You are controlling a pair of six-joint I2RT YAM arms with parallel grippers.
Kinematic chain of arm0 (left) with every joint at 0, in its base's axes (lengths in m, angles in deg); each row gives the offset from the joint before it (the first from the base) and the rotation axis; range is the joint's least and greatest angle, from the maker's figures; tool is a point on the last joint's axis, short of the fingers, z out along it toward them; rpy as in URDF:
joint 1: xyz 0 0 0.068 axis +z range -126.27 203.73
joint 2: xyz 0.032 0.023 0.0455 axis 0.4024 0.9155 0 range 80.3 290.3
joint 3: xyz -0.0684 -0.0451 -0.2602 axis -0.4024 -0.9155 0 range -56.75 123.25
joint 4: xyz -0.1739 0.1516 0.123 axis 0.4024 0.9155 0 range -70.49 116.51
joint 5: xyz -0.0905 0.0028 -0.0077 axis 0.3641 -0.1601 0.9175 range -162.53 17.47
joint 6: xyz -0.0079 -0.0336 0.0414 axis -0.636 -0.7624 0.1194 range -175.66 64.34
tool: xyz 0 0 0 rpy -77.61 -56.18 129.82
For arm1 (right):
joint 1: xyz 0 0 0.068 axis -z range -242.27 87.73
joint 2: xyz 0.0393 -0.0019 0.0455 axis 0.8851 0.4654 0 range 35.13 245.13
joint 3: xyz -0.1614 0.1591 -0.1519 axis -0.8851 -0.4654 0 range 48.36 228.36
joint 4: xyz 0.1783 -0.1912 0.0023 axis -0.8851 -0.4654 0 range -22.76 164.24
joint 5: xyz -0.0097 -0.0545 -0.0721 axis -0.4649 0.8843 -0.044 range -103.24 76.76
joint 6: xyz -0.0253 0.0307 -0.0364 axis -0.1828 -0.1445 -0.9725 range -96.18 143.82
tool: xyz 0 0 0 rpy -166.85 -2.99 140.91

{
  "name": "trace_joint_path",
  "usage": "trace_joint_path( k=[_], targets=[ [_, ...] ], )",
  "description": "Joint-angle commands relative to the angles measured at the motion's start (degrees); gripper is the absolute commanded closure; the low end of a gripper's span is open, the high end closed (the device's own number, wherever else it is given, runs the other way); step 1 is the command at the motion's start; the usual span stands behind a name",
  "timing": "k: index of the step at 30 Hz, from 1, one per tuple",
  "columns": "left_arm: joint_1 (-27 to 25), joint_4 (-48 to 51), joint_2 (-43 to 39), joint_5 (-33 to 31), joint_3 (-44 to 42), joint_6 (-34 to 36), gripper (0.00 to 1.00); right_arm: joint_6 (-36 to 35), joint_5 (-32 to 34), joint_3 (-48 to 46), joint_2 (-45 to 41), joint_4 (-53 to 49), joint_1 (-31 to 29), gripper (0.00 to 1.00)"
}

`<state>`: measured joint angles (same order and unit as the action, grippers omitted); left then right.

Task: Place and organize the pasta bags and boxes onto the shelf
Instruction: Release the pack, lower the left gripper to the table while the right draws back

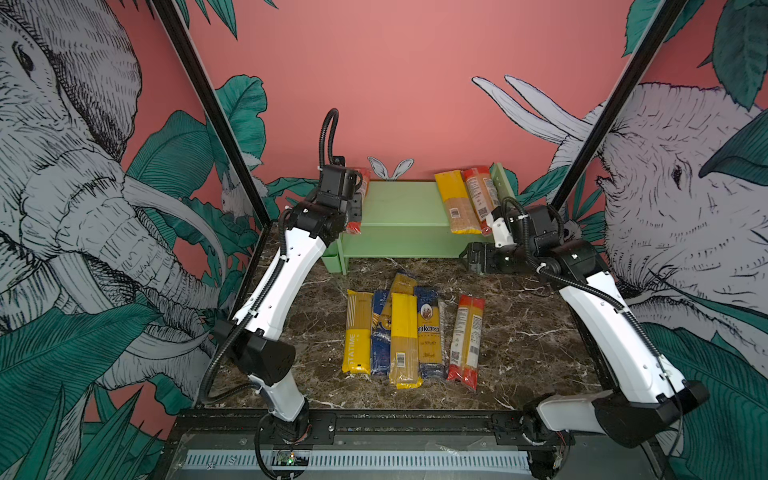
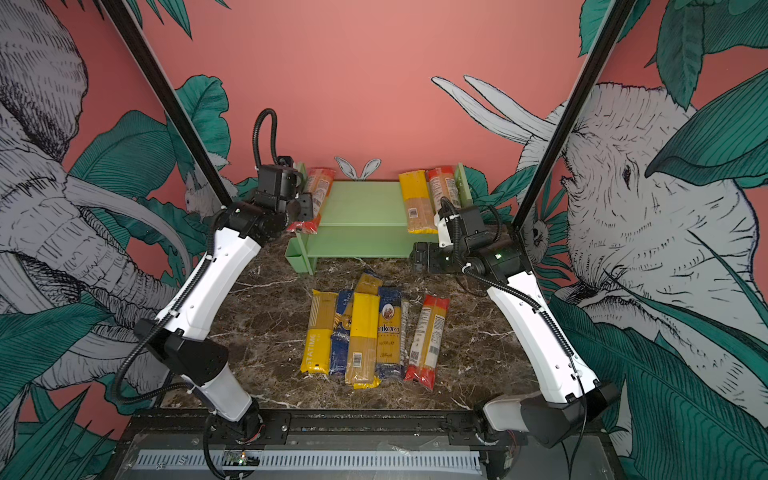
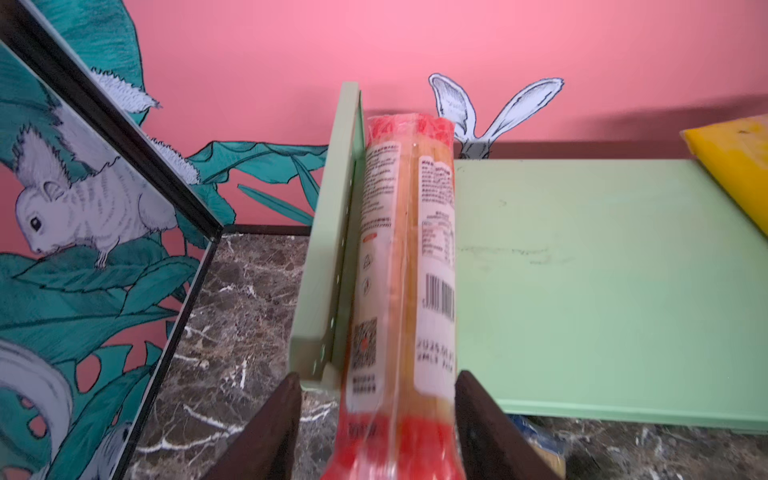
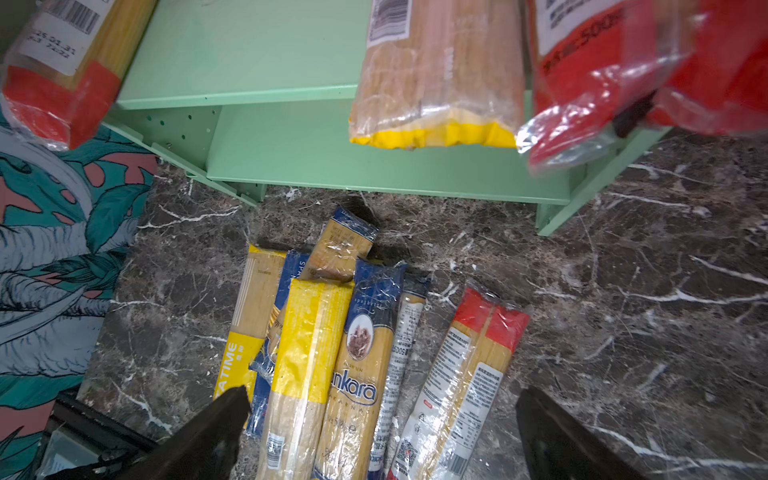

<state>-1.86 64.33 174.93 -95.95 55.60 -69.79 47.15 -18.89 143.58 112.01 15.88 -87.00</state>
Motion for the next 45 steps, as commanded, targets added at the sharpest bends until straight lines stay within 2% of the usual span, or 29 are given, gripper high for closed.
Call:
trace_joint_path(
  k=[1,10,14,20,25,31,32,45],
  targets=[
    [-0.34,-1.46,-6.60,-0.15,-7.01,-3.29,0.37,-1.78,5.39,1.59,-1.61,-3.52,0.24,0.01],
    [-1.21,0.95,-18.19,0.71,-25.92,-7.79,0.36,0.73,1.01,-3.12,-1.04,-1.59,0.12,0.01],
    [-2.46,0.99,-22.27,5.19,-33.69,-8.92,0.34,0.58,-0.18,-4.49,-1.40,-1.53,0.14,0.01],
    [-8.20,2.61,-23.09,7.50,-41.60,-13.03,0.33,-0.50,-0.38,-4.46,-1.05,-2.16,0.13,0.01],
    [-10.37,-1.53,-23.30,10.84,-48.58,-18.39,0.32,-1.15,3.81,-3.38,-0.71,-4.63,0.53,0.01],
    [-14.16,-2.15,-22.32,8.89,-50.47,-20.79,0.32,-1.13,7.22,-4.28,-2.31,-8.23,3.20,0.01],
    [-16.18,-2.07,-21.98,8.38,-50.52,-21.30,0.32,-1.17,7.47,-4.85,-2.83,-8.69,3.44,0.01],
    [-30.29,-0.50,-17.09,1.89,-49.93,-30.91,0.31,-2.87,4.60,-15.05,-10.07,-8.43,4.25,0.01]
  ],
)
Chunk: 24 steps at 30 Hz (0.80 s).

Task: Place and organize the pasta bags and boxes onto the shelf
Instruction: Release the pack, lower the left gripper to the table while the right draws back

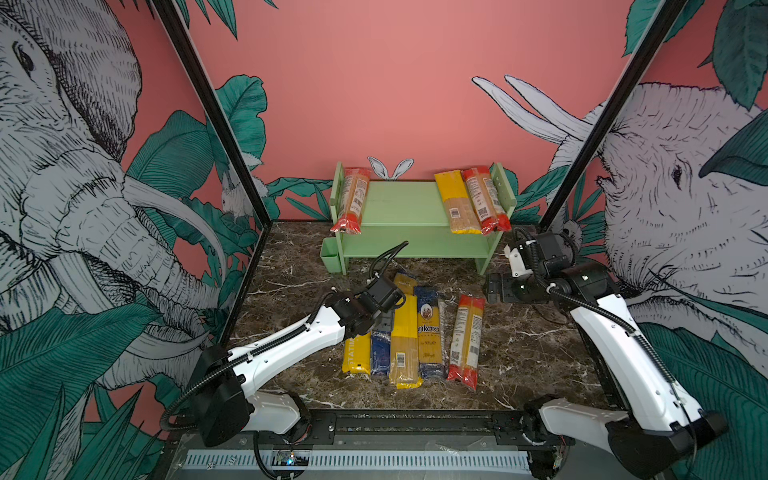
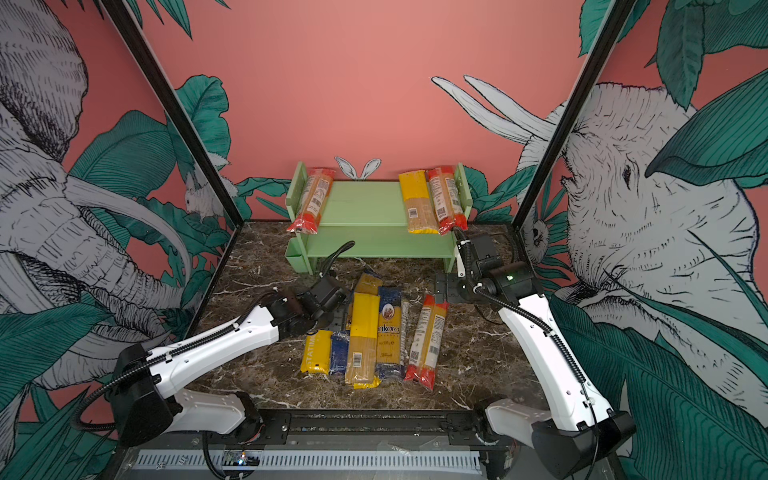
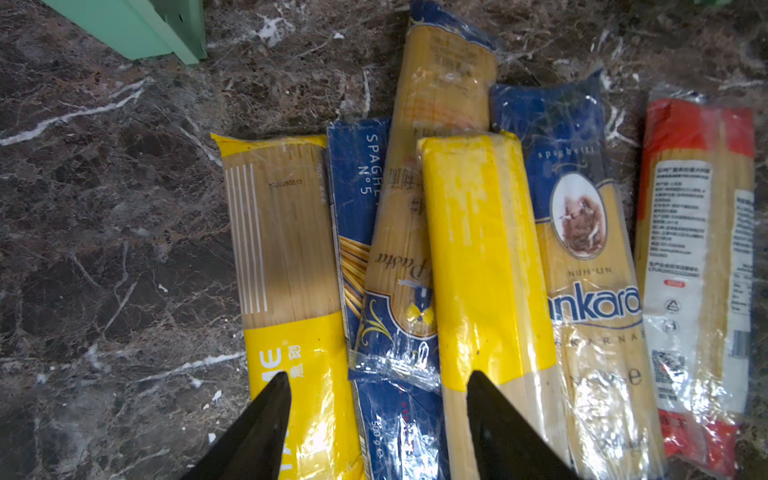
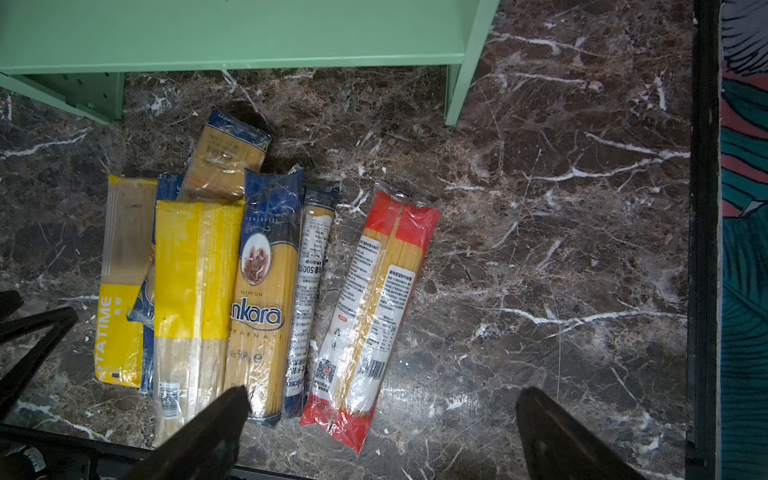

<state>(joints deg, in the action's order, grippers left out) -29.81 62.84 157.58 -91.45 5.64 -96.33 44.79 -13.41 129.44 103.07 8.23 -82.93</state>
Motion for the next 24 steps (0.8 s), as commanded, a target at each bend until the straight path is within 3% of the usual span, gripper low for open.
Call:
trace_joint_path(
  k=[1,13,19,24],
  targets=[
    [-3.15,1.20,0.71,-2.56,0.01,-5.04,0.31,-0.28,-0.89,-1.25,-1.66,-0.86,0.19,0.01],
    [-4.49,-3.32,1.88,3.07,-2.83,-0.77,0.30,8.06,-2.12,-5.49,-4.92,-0.24,0.19,0.01],
    [-4.47,-4.85,-2.02,5.20,-7.05,2.32,0.30,14.08,-4.22,-5.49,-6.46,0.08,-0.06,0.01],
    [-4.47,-6.63,-7.96,4.27,-11.19,4.54,0.28,14.92,-2.56,-4.99,-6.16,-1.25,-0.92,0.01]
  ],
)
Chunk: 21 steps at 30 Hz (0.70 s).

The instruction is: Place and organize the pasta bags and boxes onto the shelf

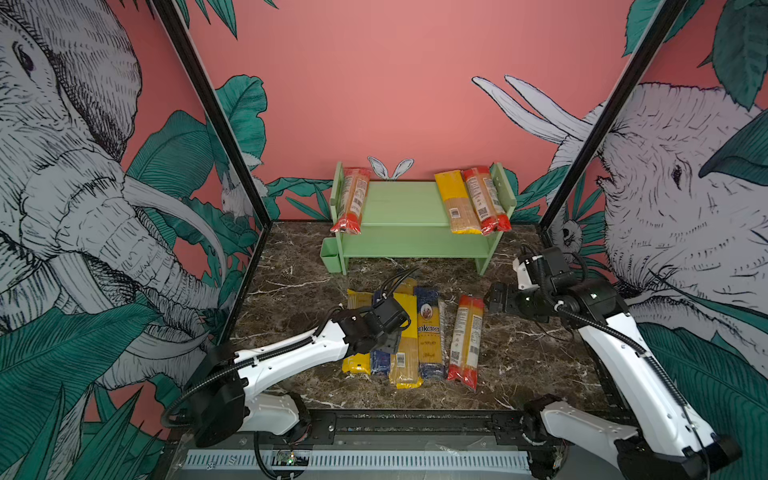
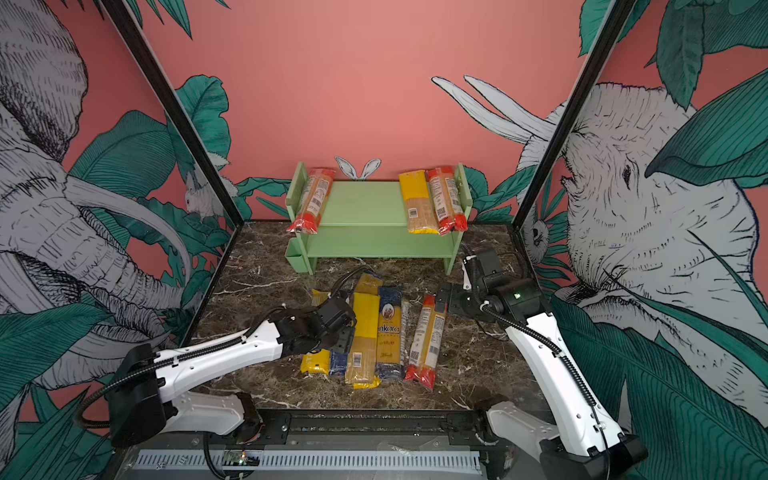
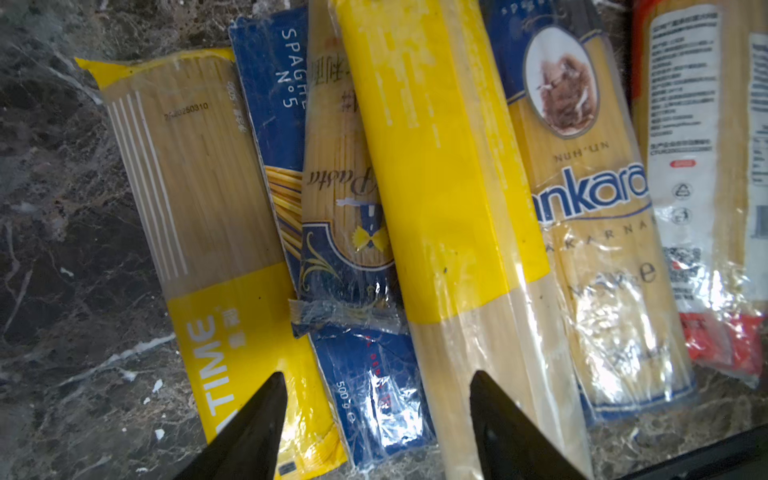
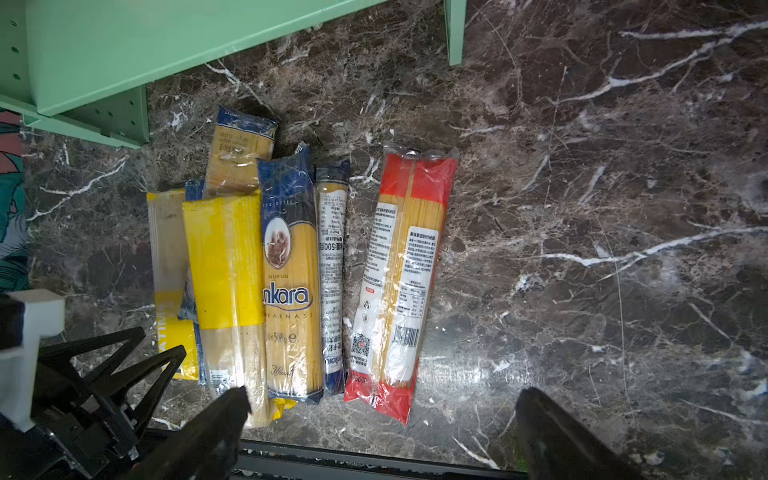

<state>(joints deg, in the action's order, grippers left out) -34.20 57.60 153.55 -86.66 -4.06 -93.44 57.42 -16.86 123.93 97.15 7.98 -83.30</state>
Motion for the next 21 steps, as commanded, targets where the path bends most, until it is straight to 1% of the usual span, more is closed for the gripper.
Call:
trace_joint_path(
  k=[1,4,5,6,8,9,12,14,15,17,21],
  targets=[
    [-0.08,-1.30,-5.01,-0.62,-2.14,1.82,0.27,2.48,1.00,0.69,-0.45,-1.11,-0.88,0.01],
    [-0.08,-1.40,-7.38,-0.59,-4.19,2.01,0.26,3.83,1.80,0.05,-2.29,-0.11,-1.89,0.01],
    [-0.08,-1.04,-7.82,-0.32,-4.51,2.01,0.19,4.38,2.00,0.01,-3.18,0.29,-2.15,0.01],
    [-0.09,-0.46,-8.26,-0.03,-4.48,1.79,0.17,4.79,2.03,-1.62,-4.01,0.57,-2.33,0.01],
    [-0.08,1.09,-9.31,-0.29,-4.51,1.03,0.16,5.20,1.84,-3.70,-5.60,1.76,-2.43,0.01],
    [-0.14,1.67,-9.98,-1.15,-4.62,0.18,0.13,4.90,1.44,-4.22,-5.81,2.02,-2.39,0.01],
    [-0.50,2.06,-13.60,-4.09,-6.52,-3.50,0.10,1.96,0.17,-3.87,-4.13,1.73,-2.43,0.01],
    [-0.93,2.16,-16.30,-5.76,-8.15,-7.48,0.02,0.14,-0.86,-1.92,-2.30,0.54,-2.42,0.01],
    [-1.20,1.83,-17.28,-5.97,-8.98,-8.88,0.01,-0.56,-1.41,-0.90,-1.80,-0.01,-2.43,0.01],
    [-2.44,0.82,-18.91,-7.25,-10.80,-11.11,0.01,-2.08,-1.79,1.46,-2.07,-1.21,-2.43,0.01],
    [-5.72,2.46,-18.23,-11.10,-11.48,-14.51,0.01,-3.72,-2.20,1.13,-4.89,-3.59,-2.47,0.01]
  ],
)
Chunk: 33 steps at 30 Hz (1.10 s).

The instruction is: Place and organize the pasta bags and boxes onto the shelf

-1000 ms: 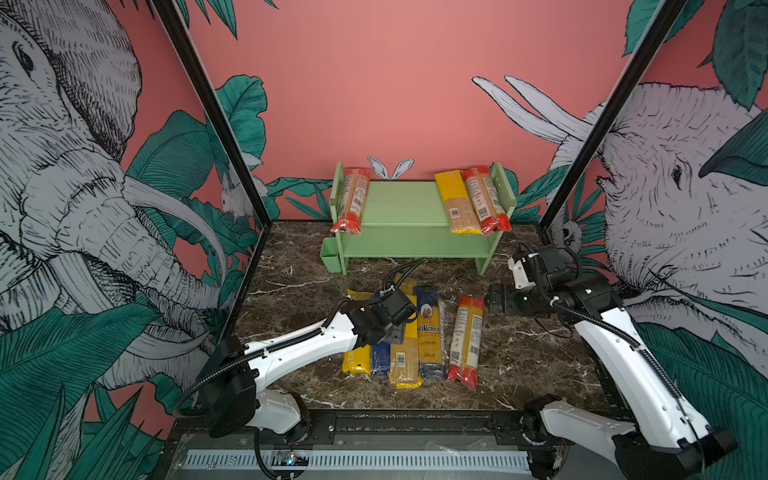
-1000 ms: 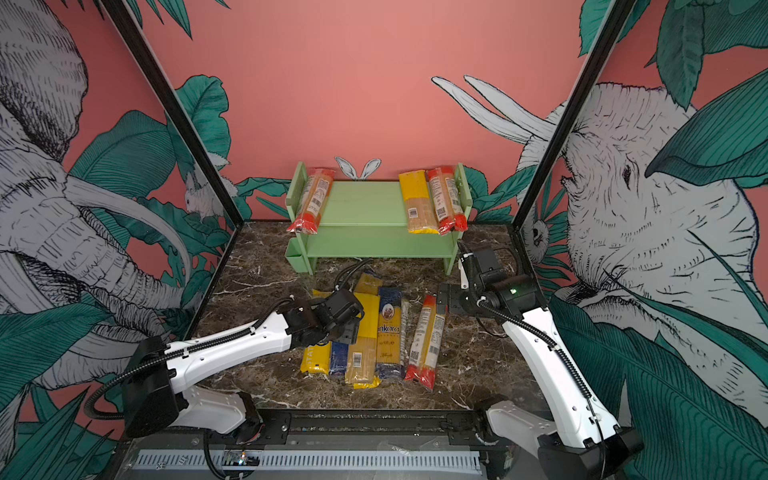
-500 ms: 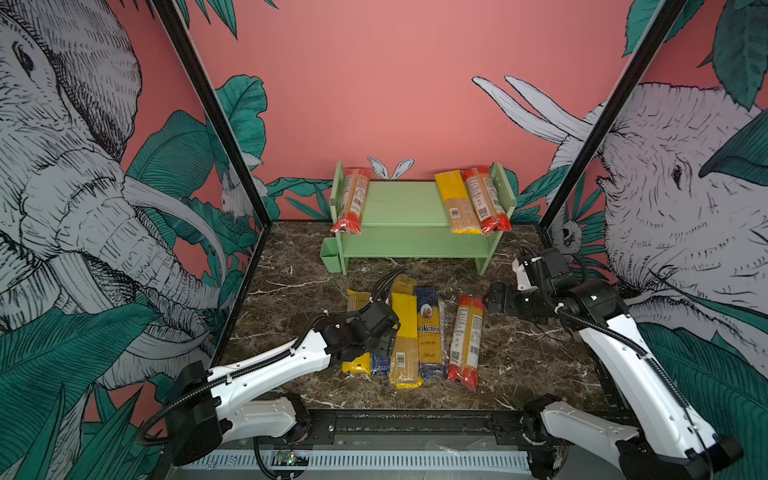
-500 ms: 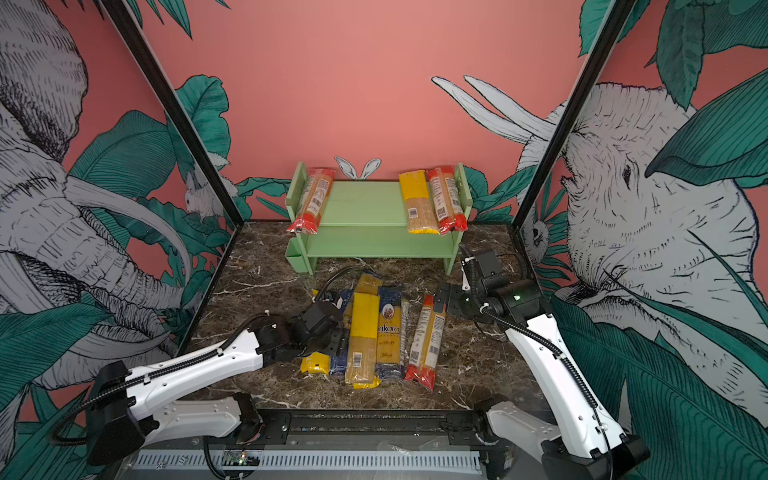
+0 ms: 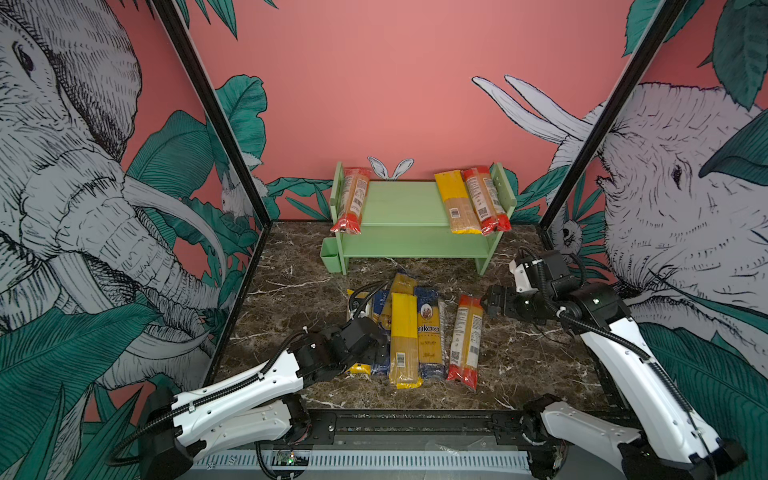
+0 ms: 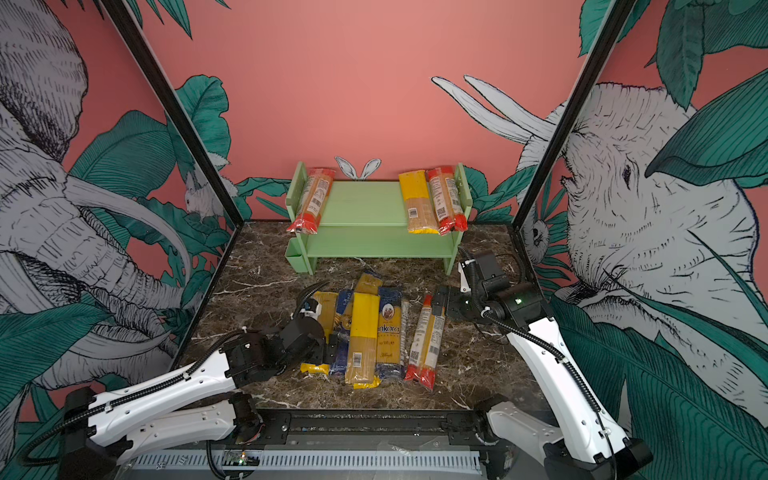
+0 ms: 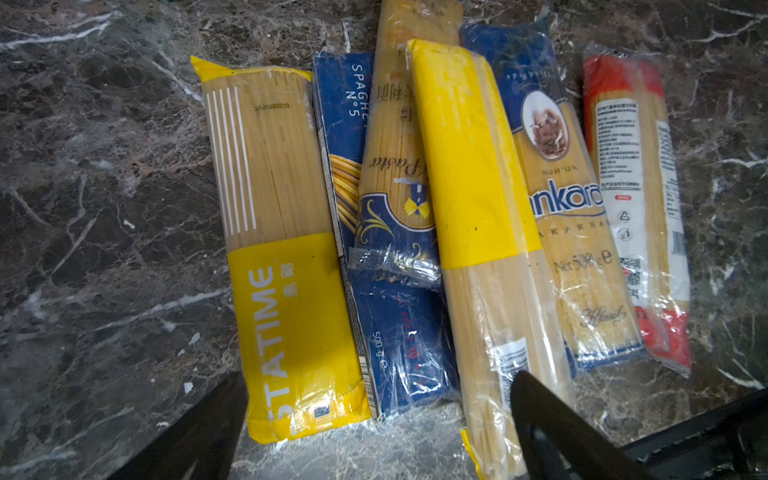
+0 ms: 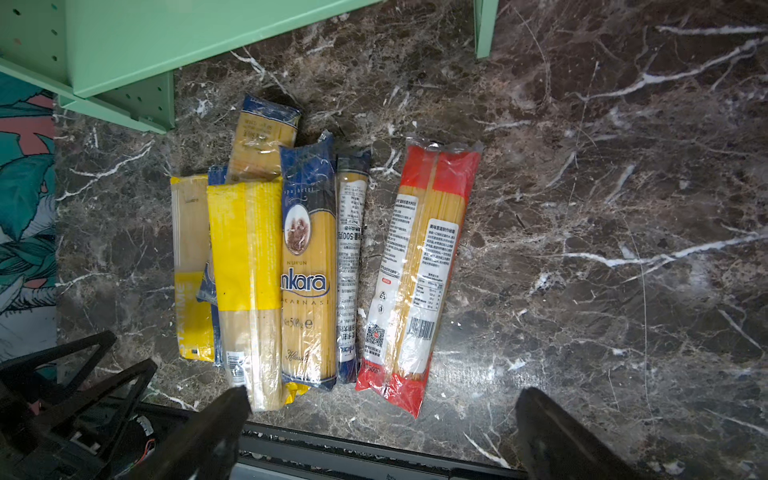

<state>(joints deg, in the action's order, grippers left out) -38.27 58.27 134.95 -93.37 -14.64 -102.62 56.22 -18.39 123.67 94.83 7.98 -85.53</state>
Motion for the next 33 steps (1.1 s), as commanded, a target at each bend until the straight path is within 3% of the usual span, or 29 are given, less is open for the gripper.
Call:
trace_joint_path(
  k=[1,12,17,26,33],
  targets=[
    [-2.86,1.79,1.11,-5.33,-0.81,-5.98,0.01,-2.82,-1.02,0.92,-3.20,-4.16,-0.20,0.01],
    [-13.15,-1.97,21.29,-8.79,6.38,-9.77,0.01,-3.28,-0.69,-3.63,-10.92,-8.38,-0.19,0.01],
    [-13.76,-4.16,29.32,-7.68,9.04,-10.75,0.01,-3.00,-0.19,-4.01,-13.85,-10.53,-0.20,0.01],
    [-13.71,-5.63,35.41,-7.24,12.69,-11.26,0.01,-3.04,0.12,-6.12,-17.73,-13.92,-0.20,0.01],
    [-13.73,-0.48,43.05,-6.78,18.82,-13.36,0.01,-4.79,0.68,-5.95,-18.02,-15.04,-0.20,0.01]
  ],
)
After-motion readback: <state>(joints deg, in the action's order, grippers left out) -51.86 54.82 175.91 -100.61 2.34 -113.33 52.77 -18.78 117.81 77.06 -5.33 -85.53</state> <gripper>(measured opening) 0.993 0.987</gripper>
